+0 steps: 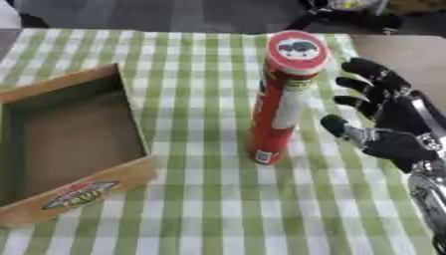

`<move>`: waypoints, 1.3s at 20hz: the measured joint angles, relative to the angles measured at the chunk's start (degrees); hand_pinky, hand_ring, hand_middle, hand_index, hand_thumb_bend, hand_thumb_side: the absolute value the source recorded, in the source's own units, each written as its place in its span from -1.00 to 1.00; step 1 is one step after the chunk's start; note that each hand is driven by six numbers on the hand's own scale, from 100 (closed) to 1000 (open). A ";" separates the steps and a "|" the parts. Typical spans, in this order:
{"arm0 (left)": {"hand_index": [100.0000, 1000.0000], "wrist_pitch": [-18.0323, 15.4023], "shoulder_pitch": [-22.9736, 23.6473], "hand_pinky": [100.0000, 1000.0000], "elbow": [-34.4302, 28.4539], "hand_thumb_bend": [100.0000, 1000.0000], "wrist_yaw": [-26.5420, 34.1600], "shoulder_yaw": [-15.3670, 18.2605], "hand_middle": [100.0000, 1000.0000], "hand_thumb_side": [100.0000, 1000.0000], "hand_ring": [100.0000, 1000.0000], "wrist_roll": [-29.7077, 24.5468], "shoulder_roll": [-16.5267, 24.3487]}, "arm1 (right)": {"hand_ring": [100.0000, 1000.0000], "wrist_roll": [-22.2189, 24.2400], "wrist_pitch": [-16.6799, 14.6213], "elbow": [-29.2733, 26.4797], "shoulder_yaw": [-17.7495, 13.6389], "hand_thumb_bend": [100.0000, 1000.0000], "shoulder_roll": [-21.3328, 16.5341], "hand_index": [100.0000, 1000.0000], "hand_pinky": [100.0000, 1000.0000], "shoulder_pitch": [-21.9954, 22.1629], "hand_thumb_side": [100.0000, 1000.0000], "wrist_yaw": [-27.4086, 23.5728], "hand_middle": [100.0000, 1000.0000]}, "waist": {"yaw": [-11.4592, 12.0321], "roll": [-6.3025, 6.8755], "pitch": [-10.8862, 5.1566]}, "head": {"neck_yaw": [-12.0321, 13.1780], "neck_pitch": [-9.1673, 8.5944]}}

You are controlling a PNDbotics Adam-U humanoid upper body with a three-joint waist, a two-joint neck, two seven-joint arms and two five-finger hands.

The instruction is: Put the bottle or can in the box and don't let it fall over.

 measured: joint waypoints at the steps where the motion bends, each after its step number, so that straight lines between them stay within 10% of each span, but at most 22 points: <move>1: 0.69 0.00 0.00 0.60 0.00 0.07 0.00 0.00 0.54 -0.34 0.81 -0.01 0.00 | 0.81 -0.11 0.26 0.00 0.12 0.20 0.00 0.76 0.58 -0.22 -1.00 -0.04 0.78 | 0.01 0.00 0.00 | -0.01 0.00; 26: 0.69 0.09 -0.20 0.60 0.02 0.05 0.00 -0.04 0.55 -0.33 0.81 -0.37 -0.47 | 0.86 1.26 4.20 1.22 2.93 0.21 0.45 0.77 0.59 -6.04 -1.00 -1.95 0.81 | 0.22 0.01 0.78 | -0.62 -0.46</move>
